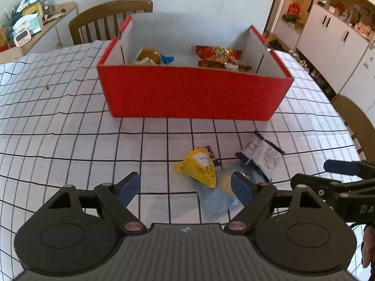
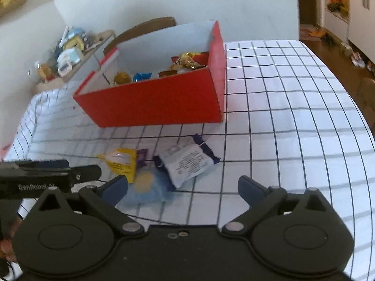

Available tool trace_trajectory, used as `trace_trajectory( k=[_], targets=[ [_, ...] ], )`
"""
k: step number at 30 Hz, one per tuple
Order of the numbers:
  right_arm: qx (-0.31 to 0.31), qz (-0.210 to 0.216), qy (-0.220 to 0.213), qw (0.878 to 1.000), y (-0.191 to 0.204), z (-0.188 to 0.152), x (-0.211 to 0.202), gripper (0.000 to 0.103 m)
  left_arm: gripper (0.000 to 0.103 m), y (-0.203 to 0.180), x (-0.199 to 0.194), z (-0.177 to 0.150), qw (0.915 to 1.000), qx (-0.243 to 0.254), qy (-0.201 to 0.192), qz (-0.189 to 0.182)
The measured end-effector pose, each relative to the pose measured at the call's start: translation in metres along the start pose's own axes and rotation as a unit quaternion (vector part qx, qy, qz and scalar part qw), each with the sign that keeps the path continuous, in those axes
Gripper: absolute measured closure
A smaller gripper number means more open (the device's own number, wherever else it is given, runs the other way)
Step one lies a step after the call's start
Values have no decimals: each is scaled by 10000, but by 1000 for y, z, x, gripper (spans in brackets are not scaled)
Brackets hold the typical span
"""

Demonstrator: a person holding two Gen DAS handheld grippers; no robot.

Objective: Organize snacks
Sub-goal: 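Move both tools back toward the yellow and white packets, then grasp the white printed packet with the right tool while the left tool grasps the yellow packet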

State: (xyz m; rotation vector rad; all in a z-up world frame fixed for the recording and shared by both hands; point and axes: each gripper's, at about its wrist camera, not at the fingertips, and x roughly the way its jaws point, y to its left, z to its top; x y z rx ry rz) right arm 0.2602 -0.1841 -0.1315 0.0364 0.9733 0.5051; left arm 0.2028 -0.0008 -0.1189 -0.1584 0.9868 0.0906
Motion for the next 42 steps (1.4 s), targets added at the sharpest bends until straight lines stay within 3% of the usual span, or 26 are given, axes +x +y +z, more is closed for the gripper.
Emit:
trace_trajectory(
  k=[4, 11, 22, 26, 31, 35, 42],
  targets=[
    [-510, -84, 115, 9986, -1, 6, 21, 3, 18, 0, 18, 5, 9998, -118, 162, 92],
    [-1263, 163, 269, 9915, 9, 15, 46, 4, 18, -4, 38, 12, 9992, -189, 341, 55],
    [-1563, 317, 469, 9861, 9, 20, 75, 17, 19, -7, 61, 17, 9981, -361, 497, -48],
    [-1428, 380, 425, 9881, 6, 20, 75, 26, 40, -9, 65, 19, 9975, -371, 577, -176],
    [-1419, 361, 320, 9887, 6, 17, 71, 33, 55, -9, 66, 19, 9972, -406, 585, -232],
    [-1346, 260, 242, 9903, 5, 16, 69, 42, 63, -6, 65, 18, 9967, -482, 594, -279],
    [-1149, -42, 65, 9933, 0, 11, 61, 46, 66, -2, 53, 17, 9967, -543, 537, -268]
  ],
)
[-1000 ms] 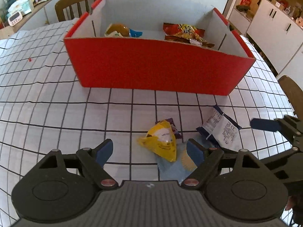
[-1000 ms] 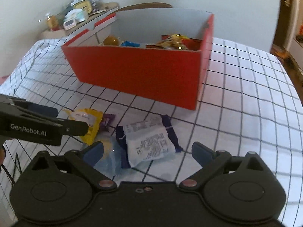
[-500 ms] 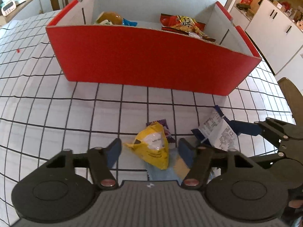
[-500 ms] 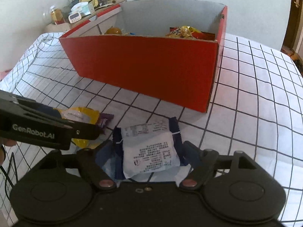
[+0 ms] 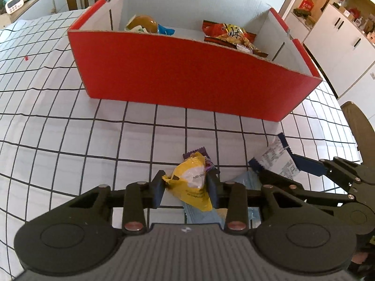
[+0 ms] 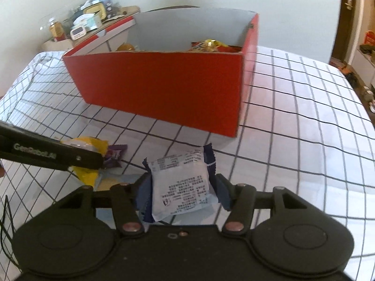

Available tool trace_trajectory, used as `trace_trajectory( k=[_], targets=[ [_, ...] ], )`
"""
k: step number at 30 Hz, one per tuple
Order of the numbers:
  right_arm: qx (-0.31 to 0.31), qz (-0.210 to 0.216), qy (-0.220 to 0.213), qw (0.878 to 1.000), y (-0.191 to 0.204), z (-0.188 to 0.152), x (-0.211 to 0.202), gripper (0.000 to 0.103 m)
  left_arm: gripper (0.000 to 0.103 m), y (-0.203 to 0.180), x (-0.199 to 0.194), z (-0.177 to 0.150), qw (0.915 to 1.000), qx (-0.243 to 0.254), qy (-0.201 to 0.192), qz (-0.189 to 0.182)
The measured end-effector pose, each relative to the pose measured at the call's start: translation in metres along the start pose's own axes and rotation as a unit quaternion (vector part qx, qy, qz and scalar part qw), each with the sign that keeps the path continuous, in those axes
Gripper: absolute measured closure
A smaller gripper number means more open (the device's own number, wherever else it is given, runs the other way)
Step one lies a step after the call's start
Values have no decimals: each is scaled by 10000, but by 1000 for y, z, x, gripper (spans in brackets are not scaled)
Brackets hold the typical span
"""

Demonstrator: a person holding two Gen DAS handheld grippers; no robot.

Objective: Organize snacks
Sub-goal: 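Grasp the white printed packet with the right tool while the left tool grasps the yellow packet, then carry the white packet and yellow packet over the red box with both tools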

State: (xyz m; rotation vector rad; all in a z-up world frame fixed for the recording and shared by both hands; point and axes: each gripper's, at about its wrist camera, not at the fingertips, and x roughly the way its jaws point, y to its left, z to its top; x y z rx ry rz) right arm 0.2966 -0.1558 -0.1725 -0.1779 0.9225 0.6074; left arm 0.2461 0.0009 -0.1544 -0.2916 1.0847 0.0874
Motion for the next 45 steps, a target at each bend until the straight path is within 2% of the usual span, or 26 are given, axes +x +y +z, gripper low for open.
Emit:
trace_trajectory(
  k=[11, 24, 34, 45],
  targets=[
    [505, -56, -195, 9985, -1, 3, -43, 46, 66, 2, -40, -2, 9997, -46, -220, -123],
    [386, 20, -722, 9966, 28, 33, -98, 45, 66, -6, -106, 7, 9966, -14, -789, -238],
    [298, 95, -1103, 9934, 43, 62, -125, 45, 66, -7, -145, 31, 9929, 70, -1162, -226],
    [361, -17, -1323, 9905, 46, 100, -125, 45, 66, -10, -159, 67, 9904, 242, -1361, -14]
  ],
)
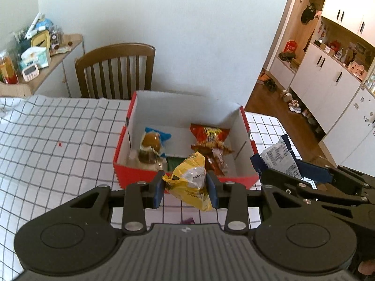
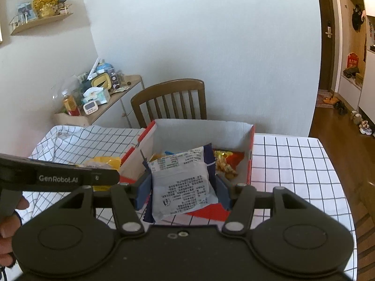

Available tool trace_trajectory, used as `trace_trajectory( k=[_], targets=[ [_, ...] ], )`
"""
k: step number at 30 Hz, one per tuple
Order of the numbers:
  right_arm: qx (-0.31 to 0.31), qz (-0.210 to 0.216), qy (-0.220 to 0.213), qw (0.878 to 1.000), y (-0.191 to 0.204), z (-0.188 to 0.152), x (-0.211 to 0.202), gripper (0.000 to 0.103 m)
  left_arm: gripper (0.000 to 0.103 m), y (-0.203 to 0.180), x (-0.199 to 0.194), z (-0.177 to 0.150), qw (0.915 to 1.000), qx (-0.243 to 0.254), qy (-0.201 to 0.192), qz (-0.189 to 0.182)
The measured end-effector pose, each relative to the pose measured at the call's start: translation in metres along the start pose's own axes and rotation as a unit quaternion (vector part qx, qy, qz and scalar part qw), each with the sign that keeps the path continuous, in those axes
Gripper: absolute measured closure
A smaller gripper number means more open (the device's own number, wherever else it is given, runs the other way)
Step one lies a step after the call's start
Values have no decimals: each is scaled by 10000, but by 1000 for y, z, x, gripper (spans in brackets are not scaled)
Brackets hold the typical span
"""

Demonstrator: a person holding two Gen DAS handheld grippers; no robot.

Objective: Organize snacks
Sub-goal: 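Carry the white packet and yellow packet over the red box with both tools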

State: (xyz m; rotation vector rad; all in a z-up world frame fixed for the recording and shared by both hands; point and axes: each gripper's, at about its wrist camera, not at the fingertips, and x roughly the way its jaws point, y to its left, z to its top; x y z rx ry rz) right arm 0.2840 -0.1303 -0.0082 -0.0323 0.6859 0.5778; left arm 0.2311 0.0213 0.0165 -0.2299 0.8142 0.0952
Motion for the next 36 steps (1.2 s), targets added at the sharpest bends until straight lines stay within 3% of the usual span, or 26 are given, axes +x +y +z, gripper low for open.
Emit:
trace_trajectory(
  k=[19, 36],
  targets=[
    [-34, -270, 288, 9992, -18, 31, 61, 45, 66, 7, 55, 48, 9991, 80, 239, 344],
    [-177, -216, 941, 9952, -26, 23, 132, 45, 66, 20, 140, 53, 9935, -5, 984, 575]
  ],
)
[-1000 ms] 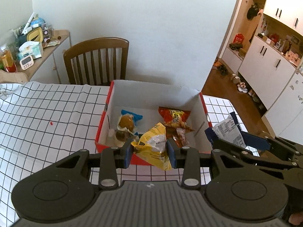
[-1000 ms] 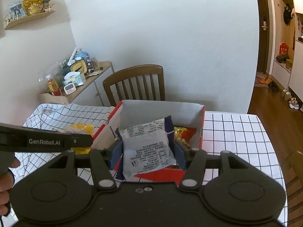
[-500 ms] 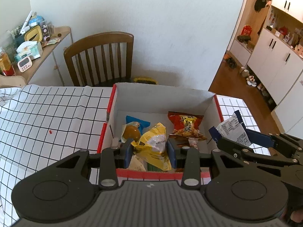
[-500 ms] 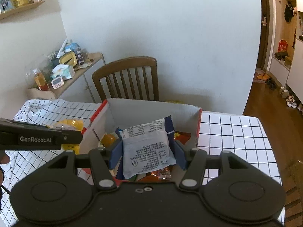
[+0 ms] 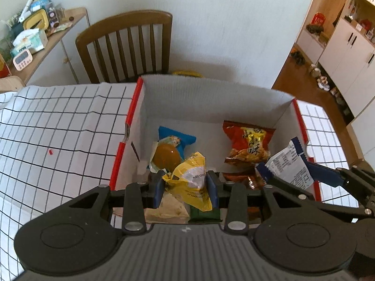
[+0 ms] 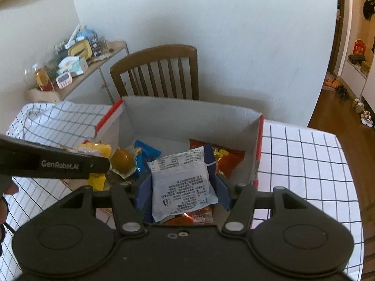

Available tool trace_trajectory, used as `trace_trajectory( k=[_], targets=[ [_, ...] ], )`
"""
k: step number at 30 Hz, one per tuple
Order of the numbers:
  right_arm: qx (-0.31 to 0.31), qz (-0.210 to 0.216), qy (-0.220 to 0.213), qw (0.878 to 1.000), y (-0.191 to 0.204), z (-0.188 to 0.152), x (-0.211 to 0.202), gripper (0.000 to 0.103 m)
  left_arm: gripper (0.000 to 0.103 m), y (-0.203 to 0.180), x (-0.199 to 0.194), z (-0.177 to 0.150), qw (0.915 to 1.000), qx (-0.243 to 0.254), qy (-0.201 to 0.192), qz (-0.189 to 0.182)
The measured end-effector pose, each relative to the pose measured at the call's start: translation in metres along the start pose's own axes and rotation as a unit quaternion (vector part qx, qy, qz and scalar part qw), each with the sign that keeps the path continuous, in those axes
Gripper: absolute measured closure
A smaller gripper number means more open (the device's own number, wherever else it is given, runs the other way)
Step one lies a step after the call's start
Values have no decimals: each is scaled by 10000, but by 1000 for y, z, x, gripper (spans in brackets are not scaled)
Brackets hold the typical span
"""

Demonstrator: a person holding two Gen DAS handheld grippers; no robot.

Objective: Organize snacks
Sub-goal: 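Carry the white packet and yellow packet over the red box with both tools, then open both tools to drop the packets into the red box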

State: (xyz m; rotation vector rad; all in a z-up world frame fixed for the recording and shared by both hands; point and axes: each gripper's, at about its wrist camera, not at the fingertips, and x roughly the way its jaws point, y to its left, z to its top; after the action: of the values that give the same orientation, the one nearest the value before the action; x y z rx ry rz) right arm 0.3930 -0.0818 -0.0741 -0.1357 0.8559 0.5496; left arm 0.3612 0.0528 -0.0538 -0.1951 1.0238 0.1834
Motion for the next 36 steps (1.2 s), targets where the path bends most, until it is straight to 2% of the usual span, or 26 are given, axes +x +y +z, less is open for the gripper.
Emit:
trace_trajectory(
  k=[6, 20, 28, 31, 36],
  targets=[
    [-85, -10, 360, 9993, -2, -6, 23, 45, 66, 0, 25, -2, 9996, 110, 237, 76],
    [-217, -62, 698, 9973, -2, -16, 46, 45, 65, -11, 59, -9, 9974, 351, 611, 112],
    [-283, -148, 708, 9970, 0, -17, 48, 42, 58, -10, 61, -11, 9973, 332, 647, 67],
    [-292, -154, 715, 9969, 1, -17, 48, 40, 49, -7, 57, -11, 9977, 284, 616, 26],
    [-282, -201, 638, 9974, 2, -17, 42, 35, 48, -3, 46, -12, 9985, 210, 499, -72]
  ],
)
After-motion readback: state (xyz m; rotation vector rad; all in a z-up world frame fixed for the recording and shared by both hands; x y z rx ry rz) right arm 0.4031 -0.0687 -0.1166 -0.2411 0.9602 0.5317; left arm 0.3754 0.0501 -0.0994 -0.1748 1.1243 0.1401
